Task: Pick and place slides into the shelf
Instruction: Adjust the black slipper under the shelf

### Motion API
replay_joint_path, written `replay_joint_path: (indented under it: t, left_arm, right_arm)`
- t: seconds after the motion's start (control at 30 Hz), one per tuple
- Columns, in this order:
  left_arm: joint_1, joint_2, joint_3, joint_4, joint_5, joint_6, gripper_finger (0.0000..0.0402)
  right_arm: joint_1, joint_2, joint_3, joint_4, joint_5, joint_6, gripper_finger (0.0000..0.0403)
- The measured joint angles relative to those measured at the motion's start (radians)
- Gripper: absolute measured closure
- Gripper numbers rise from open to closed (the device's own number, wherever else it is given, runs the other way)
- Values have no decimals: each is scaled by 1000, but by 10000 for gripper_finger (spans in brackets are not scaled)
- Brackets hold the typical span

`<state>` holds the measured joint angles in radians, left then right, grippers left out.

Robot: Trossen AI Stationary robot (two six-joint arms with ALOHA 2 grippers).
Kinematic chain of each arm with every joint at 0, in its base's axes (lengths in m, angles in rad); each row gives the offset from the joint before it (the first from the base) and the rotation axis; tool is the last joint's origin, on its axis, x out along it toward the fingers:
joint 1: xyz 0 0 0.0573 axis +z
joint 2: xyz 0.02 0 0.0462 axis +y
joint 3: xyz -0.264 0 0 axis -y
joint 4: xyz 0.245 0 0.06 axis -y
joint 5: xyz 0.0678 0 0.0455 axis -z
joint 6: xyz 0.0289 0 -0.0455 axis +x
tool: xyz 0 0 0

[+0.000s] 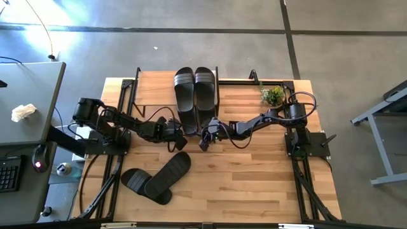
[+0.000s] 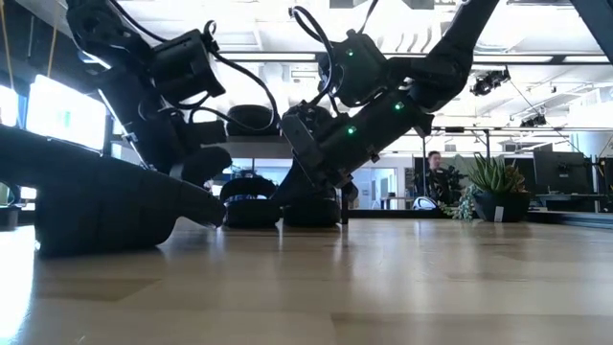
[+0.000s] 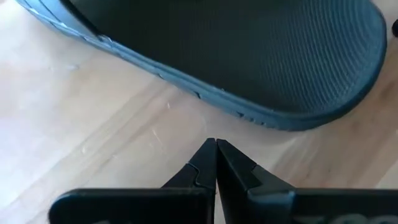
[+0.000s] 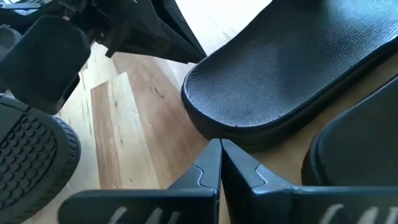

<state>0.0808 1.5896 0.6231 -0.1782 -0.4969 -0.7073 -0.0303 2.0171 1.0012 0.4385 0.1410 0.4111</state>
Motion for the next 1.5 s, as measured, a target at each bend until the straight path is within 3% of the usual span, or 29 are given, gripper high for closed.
replay_joint_path:
  t: [0.33,0.53,1.03,1.33,1.5]
  left_arm:
    - [86,0,0,7,-12,5,401]
    - [139,-1,0,76,19,88,401]
    - [217,6,0,144,10,164,401]
    - [179,4,0,87,16,147,401]
    - [121,-14,0,19,26,100,401]
  right_arm:
    - [0,0,0,-3,3,-13,403]
    - [5,0,0,-4,-44,-55,403]
    - [17,0,0,-31,28,-35,403]
    - [10,0,0,-31,54,-21,403]
    - [12,0,0,-31,12,-59,403]
